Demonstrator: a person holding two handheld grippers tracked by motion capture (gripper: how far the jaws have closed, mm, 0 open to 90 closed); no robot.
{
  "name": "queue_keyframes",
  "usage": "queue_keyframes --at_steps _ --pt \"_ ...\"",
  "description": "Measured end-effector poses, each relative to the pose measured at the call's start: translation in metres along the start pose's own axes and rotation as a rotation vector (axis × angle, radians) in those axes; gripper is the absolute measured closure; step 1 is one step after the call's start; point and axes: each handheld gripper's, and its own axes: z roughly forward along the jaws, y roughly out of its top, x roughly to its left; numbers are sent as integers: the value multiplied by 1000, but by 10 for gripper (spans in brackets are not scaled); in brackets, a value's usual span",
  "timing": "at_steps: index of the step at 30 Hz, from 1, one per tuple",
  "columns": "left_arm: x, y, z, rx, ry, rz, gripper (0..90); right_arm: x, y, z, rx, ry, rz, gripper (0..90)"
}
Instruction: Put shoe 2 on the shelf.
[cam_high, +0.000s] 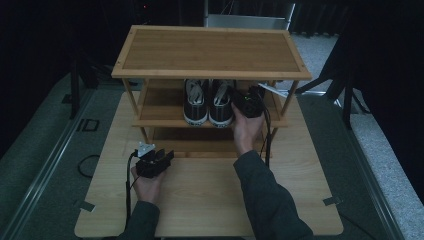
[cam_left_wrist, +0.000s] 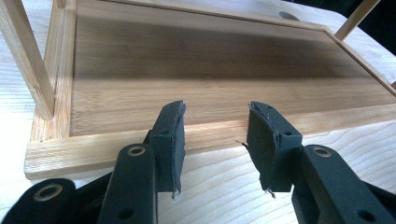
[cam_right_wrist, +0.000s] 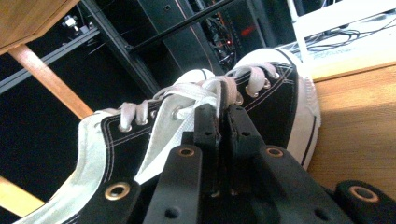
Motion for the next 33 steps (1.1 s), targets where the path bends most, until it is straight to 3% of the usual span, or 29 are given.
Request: queue_keyframes --at_steps 6,9,13,15,20,27,33 --pt "-1 0 0 1 -3 -1 571 2 -2 0 5 -1 -3 840" --pt "0 0 0 1 -1 0 571 -2 -1 -1 13 36 -8 784" --pt "0 0 0 2 1 1 572 -3 0 -4 21 33 -39 697" --pt "0 0 0 4 3 4 571 -5 0 -9 28 37 -60 629" --pt "0 0 0 5 5 3 571 -11 2 -28 21 53 -92 579" --pt "0 0 0 7 5 4 570 -23 0 -55 21 68 -128 579" --pt "0 0 1 9 6 5 570 -39 -15 -85 31 71 -160 577"
